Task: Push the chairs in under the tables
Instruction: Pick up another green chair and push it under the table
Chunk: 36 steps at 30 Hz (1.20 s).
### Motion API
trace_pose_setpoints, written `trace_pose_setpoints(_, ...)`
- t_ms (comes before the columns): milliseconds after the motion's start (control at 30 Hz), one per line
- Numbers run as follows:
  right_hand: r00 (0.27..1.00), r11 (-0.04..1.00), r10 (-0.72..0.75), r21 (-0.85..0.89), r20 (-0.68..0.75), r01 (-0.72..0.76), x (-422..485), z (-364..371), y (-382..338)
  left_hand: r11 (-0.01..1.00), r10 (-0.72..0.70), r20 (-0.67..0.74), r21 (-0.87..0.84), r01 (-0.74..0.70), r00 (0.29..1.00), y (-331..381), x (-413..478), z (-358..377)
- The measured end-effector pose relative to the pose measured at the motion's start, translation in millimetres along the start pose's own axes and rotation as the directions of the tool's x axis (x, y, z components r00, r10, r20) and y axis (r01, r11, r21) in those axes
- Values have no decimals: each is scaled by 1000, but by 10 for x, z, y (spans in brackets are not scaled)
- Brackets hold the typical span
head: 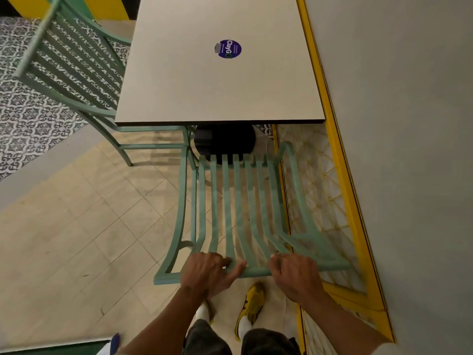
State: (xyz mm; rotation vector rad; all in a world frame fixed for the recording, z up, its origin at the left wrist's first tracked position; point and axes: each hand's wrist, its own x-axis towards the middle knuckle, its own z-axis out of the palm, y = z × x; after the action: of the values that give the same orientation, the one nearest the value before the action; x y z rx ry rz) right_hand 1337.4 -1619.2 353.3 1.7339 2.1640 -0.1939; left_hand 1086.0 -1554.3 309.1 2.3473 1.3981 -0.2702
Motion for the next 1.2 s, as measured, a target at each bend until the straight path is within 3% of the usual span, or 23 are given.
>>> trace_pose_setpoints(67,997,996,-21,-85,-70,15,14,56,84,1000,5,-13,-2,-5,1000,33,61,-8)
trace_pose_setpoints(233,989,1000,22,-16,-147,-25,192,29,139,1000,-5,-47,25,7,999,34,240,-78)
trace_pose_setpoints(433,990,990,119,88,-78,-112,472,-38,311,996,-76,-136,36,82,988,22,475,-240)
trace_pose_setpoints(567,993,990,101,104,-63,-94,680,-104,487,993,-93,-111,57,100,989,26,731,-387)
trace_pose_setpoints(667,981,973,172,174,-88,-154,865,-160,600,993,-105,-70,54,108,992,-25,962,-516)
trace_pose_setpoints(800,996,997,63,50,-58,-61,1067,-107,742,992,-121,-56,18,122,991,-40,1142,-610)
trace_pose_setpoints(933,988,982,145,129,-57,-137,1058,-83,799,992,-121,-65,17,122,991,60,1118,-591)
trace_pose_setpoints(1033,980,964,198,188,-26,-190,1073,-71,779,991,-114,-37,72,117,993,102,1071,-601)
trace_pose_setpoints(1200,995,990,99,97,0,-98,1018,-100,808,978,-1,30,209,-5,1000,164,1005,-659)
